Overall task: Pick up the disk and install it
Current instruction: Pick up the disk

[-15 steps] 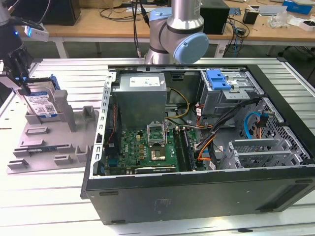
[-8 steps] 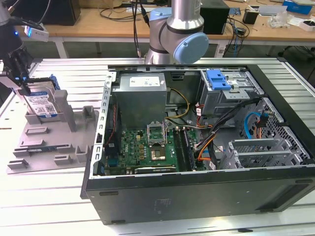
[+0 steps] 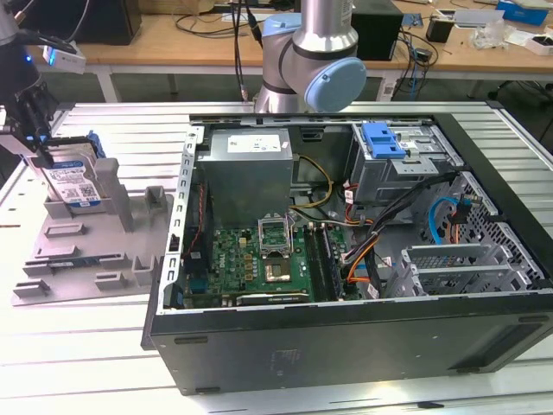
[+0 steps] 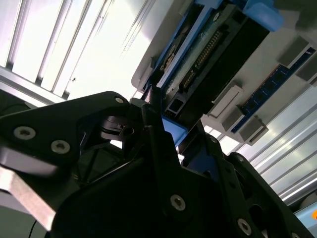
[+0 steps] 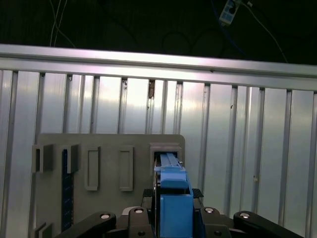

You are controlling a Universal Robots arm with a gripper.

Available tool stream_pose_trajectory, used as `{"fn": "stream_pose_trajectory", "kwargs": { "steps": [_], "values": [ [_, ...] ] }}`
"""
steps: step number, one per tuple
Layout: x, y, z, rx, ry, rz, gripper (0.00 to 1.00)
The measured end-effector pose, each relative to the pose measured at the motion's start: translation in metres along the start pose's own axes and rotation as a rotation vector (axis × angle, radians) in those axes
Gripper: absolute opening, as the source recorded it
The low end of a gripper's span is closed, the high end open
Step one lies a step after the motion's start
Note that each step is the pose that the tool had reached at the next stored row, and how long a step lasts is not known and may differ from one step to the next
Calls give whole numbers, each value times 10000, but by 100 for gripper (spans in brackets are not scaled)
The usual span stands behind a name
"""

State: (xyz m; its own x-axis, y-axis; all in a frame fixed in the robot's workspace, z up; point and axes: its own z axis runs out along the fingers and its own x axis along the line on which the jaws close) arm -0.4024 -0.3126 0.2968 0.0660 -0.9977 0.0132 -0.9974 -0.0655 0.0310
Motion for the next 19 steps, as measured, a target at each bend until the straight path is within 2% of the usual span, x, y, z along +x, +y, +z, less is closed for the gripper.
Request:
{"fn": "stream_pose_trajectory", "kwargs": {
  "steps": [19],
  "values": [
    [0, 0, 1, -1, -2, 52, 37]
  ]
}}
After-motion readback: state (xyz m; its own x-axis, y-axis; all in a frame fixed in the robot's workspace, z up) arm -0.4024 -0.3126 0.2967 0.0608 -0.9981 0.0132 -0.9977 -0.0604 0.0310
